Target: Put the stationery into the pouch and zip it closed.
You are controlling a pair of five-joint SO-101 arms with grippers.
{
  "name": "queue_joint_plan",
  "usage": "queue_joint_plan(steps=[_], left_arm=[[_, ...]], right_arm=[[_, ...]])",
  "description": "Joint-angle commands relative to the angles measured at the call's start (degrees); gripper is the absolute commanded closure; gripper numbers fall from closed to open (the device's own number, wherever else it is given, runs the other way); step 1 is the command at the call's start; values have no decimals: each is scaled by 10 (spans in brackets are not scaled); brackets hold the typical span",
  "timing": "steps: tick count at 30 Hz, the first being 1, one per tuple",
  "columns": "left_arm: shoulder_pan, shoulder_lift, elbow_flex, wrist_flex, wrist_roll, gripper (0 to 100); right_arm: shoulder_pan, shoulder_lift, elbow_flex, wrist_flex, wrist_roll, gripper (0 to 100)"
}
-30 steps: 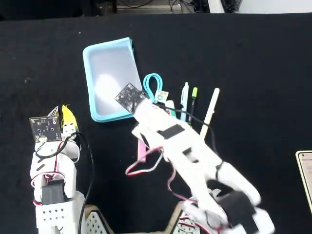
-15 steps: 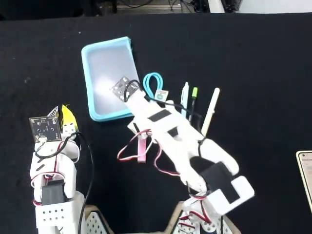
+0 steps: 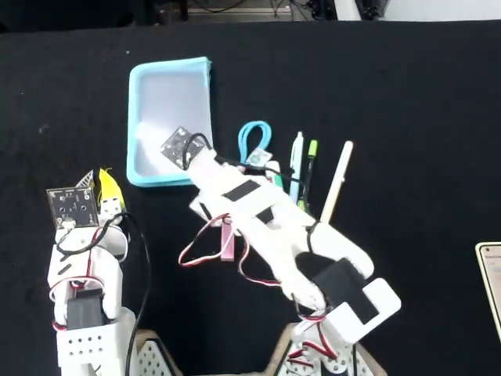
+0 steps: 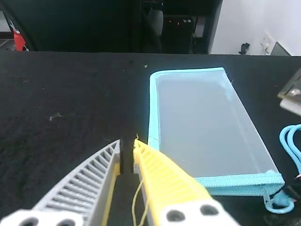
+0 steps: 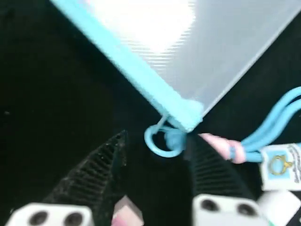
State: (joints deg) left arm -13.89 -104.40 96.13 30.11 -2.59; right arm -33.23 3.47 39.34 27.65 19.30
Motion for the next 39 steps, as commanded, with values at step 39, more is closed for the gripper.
queue_joint_plan(steps=[39], left_arm=[[0, -4, 12, 3, 1, 939]], right_arm=[[91, 113, -182, 163, 520, 741]])
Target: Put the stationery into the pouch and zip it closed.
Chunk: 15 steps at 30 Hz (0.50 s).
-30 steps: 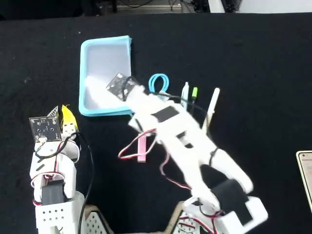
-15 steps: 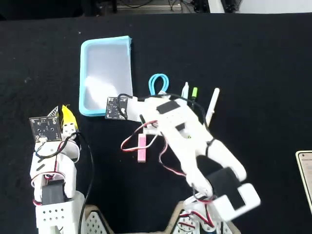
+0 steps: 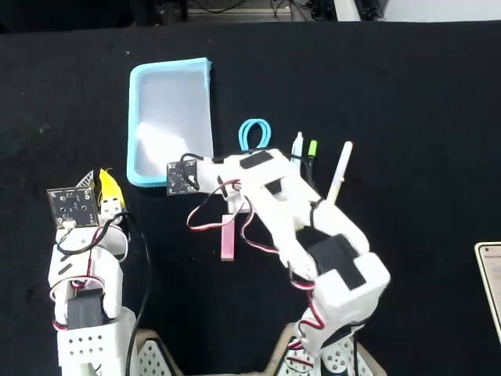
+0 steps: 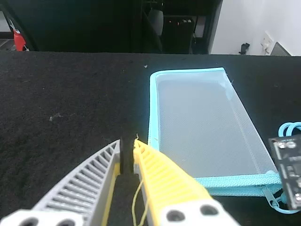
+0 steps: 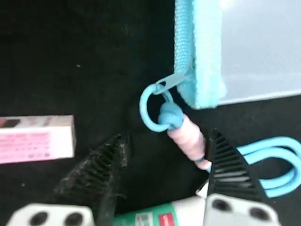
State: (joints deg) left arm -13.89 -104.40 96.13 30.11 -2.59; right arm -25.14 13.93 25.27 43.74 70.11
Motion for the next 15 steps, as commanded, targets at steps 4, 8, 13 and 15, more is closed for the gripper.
queue_joint_plan(steps=[4, 8, 13, 15], left_arm=[[0, -4, 12, 3, 1, 938], [0, -4, 12, 3, 1, 938], [0, -4, 12, 3, 1, 938], [0, -4, 12, 3, 1, 938]], right_arm=[[10, 30, -71, 6, 11, 816], [17, 19, -87, 7, -7, 969], [24, -68, -90, 53, -113, 982], [23, -102, -88, 94, -160, 988]])
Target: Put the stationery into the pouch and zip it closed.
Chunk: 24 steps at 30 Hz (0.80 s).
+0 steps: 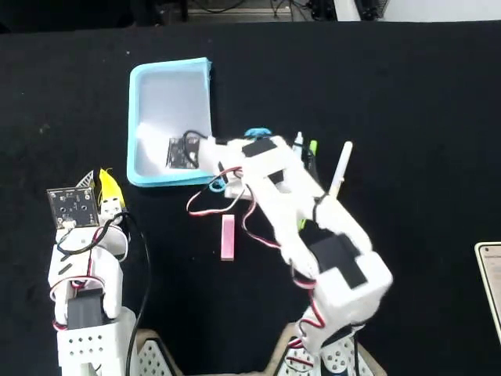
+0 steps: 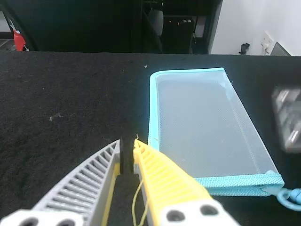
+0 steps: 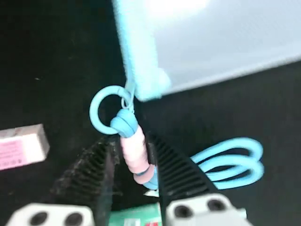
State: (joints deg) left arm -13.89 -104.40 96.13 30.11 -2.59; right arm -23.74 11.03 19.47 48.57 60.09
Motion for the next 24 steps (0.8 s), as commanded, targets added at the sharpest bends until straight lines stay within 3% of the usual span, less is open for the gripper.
queue_joint_plan(steps=[1, 7, 11, 20, 24], left_arm=[[0, -4, 12, 3, 1, 938], [0, -4, 12, 3, 1, 938], [0, -4, 12, 3, 1, 938], [0, -4, 12, 3, 1, 938], [0, -4, 12, 3, 1, 938]], right_arm=[[6, -91, -30, 69, -90, 988], [-11, -154, -28, 216, -248, 988], [-40, -145, 21, 253, -329, 988], [-62, -195, 142, 173, -344, 985], [-88, -204, 147, 184, -345, 868]])
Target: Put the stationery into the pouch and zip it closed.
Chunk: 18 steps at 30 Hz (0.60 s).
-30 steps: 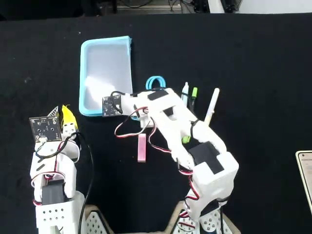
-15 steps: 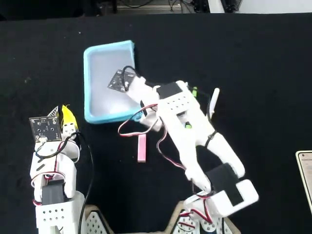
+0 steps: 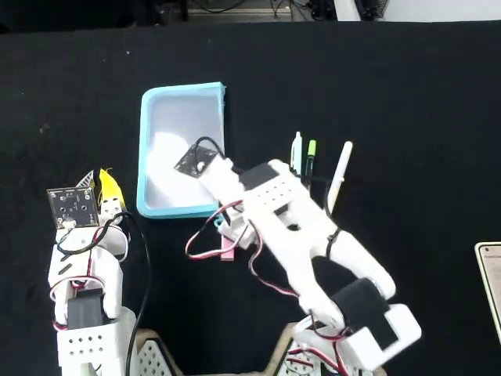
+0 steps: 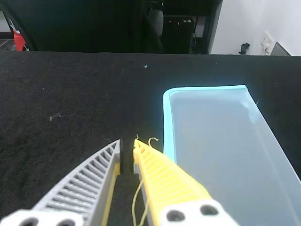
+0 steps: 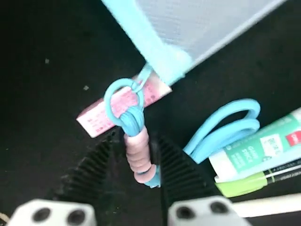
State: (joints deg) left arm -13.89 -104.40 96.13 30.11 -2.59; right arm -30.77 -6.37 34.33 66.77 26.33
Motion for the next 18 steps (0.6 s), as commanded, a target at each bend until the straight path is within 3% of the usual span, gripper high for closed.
queue_joint_plan(steps=[1, 3, 18], left_arm=[[0, -4, 12, 3, 1, 938], [0, -4, 12, 3, 1, 938], [0, -4, 12, 3, 1, 938]], right_arm=[[-26, -29, 0, 3, -7, 830], [-45, -30, 0, 0, -7, 789], [-97, -32, 74, -153, -44, 828]])
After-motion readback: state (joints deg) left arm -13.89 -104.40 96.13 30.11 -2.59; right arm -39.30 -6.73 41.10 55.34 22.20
